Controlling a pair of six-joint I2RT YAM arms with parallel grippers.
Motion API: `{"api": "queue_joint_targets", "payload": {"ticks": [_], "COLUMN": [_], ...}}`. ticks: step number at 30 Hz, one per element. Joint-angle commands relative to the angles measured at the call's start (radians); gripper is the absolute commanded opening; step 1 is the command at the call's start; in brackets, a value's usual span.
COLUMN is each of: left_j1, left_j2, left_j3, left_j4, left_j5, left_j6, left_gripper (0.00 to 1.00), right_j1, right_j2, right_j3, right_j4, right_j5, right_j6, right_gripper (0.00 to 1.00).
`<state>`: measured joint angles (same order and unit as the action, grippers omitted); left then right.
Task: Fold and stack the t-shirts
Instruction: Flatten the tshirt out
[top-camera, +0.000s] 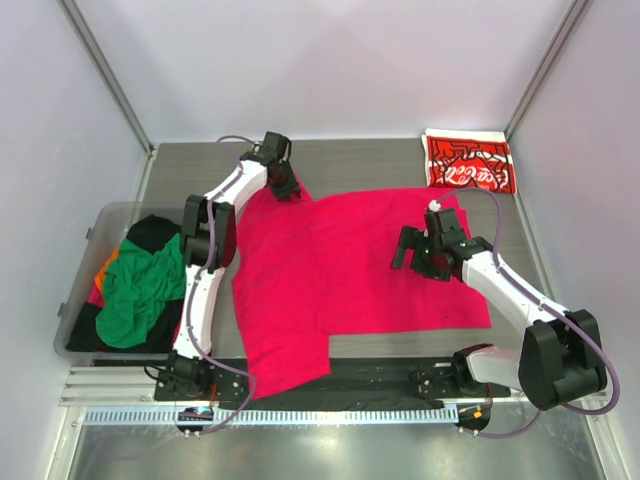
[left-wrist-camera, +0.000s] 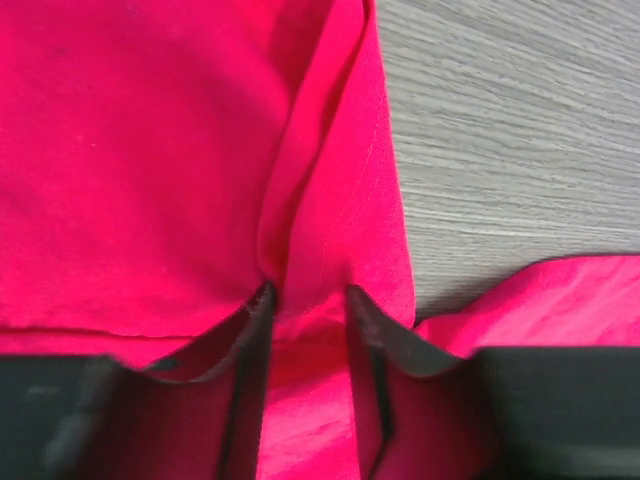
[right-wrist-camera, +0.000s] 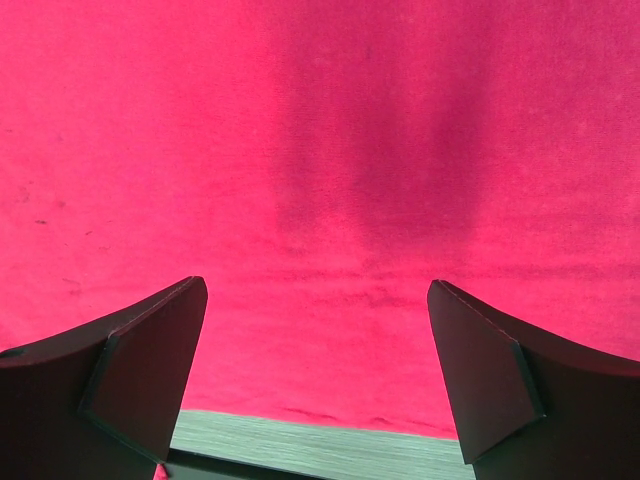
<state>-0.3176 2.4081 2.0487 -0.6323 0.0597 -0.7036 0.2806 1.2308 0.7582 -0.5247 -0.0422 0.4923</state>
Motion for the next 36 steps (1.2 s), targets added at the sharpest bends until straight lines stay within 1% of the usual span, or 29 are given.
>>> {"api": "queue_joint_targets", "payload": {"ticks": [1,2,3,4,8,10,11,12,13,14,15,16,18,19,20,21,23,24,26,27,30,31,33,35,36], "left_j1": [-0.008,-0.008,-0.011,-0.012,-0.031,-0.054,-0.063,-0.084,-0.093,-0.101,-0.112,-0.116,-0.123,-0.123,-0.121,-0.121,-0.114,-0.110,-0.095,-0.091,-0.058,-0.046,-0.012,0.005,0.008], "left_j2": [0.019,0.025,0.045,0.052,0.078,0.112,0.129,0.147,0.182,0.195,0.201,0.197,0.125,0.088,-0.003,-0.047,-0.181,-0.225,-0.327,-0.354,-0.417,-0.420,-0.409,-0.365,-0.339], "left_j3": [0.066,0.082,0.102,0.152,0.267,0.375,0.414,0.454,0.508,0.527,0.534,0.518,0.440,0.324,0.262,0.143,0.030,-0.080,-0.180,-0.262,-0.364,-0.369,-0.351,-0.317,-0.270], "left_j4": [0.009,0.002,-0.006,-0.021,-0.038,-0.029,-0.018,-0.007,0.009,0.029,0.029,0.026,0.020,0.020,0.020,0.016,0.002,0.002,0.000,0.002,0.011,0.014,0.019,0.023,0.026], "left_j5": [-0.014,-0.015,-0.024,-0.029,-0.050,-0.037,-0.026,-0.002,0.055,0.093,0.115,0.132,0.131,0.117,0.082,0.056,0.011,-0.026,-0.052,-0.052,-0.089,-0.090,-0.090,-0.100,-0.101], "left_j6": [-0.014,-0.014,-0.014,-0.017,-0.071,-0.115,-0.126,-0.134,-0.143,-0.145,-0.143,-0.126,-0.099,-0.088,-0.059,-0.045,-0.007,0.003,0.027,0.036,0.068,0.073,0.085,0.092,0.096], "left_gripper": [0.30,0.15,0.06,0.00,0.00,0.00,0.08,0.23,0.47,0.86,0.98,1.00,1.00,1.00,1.00,1.00,1.00,1.00,1.00,1.00,1.00,1.00,1.00,1.00,1.00], "right_j1": [0.002,0.002,0.002,0.002,0.002,0.002,0.002,0.002,0.002,0.002,0.002,0.003,0.003,0.003,0.002,0.003,0.000,0.002,0.000,0.000,0.002,0.002,0.000,0.002,0.003], "right_j2": [-0.013,-0.013,-0.016,-0.020,-0.014,-0.002,0.005,0.019,0.025,0.027,0.024,0.019,0.010,0.004,0.003,0.001,0.010,0.015,0.029,0.035,0.071,0.084,0.119,0.136,0.145], "right_j3": [0.003,0.000,-0.006,-0.008,-0.005,0.004,0.009,0.019,0.024,0.030,0.039,0.044,0.050,0.050,0.052,0.052,0.058,0.073,0.090,0.113,0.154,0.162,0.173,0.170,0.158], "right_j4": [-0.004,-0.005,-0.006,-0.009,-0.009,-0.008,-0.006,-0.009,-0.009,-0.011,-0.012,-0.017,-0.023,-0.024,-0.023,-0.024,-0.026,-0.031,-0.034,-0.032,-0.034,-0.038,-0.043,-0.047,-0.046], "right_j5": [0.022,0.025,0.027,0.025,0.018,0.018,0.018,0.013,0.008,0.007,0.004,0.004,0.007,0.008,0.010,0.008,0.016,0.021,0.033,0.036,0.080,0.084,0.082,0.062,0.055], "right_j6": [-0.024,-0.026,-0.026,-0.027,-0.024,-0.024,-0.021,-0.021,-0.021,-0.020,-0.017,-0.017,-0.017,-0.018,-0.015,-0.014,-0.009,-0.006,0.005,0.009,0.025,0.026,0.032,0.046,0.051], "right_gripper": [0.98,0.98,0.98,0.98,0.98,0.98,0.98,0.98,0.98,0.98,0.98,0.98,0.98,0.98,0.98,0.98,0.98,0.98,0.98,0.98,0.99,1.00,1.00,0.99,0.99]}}
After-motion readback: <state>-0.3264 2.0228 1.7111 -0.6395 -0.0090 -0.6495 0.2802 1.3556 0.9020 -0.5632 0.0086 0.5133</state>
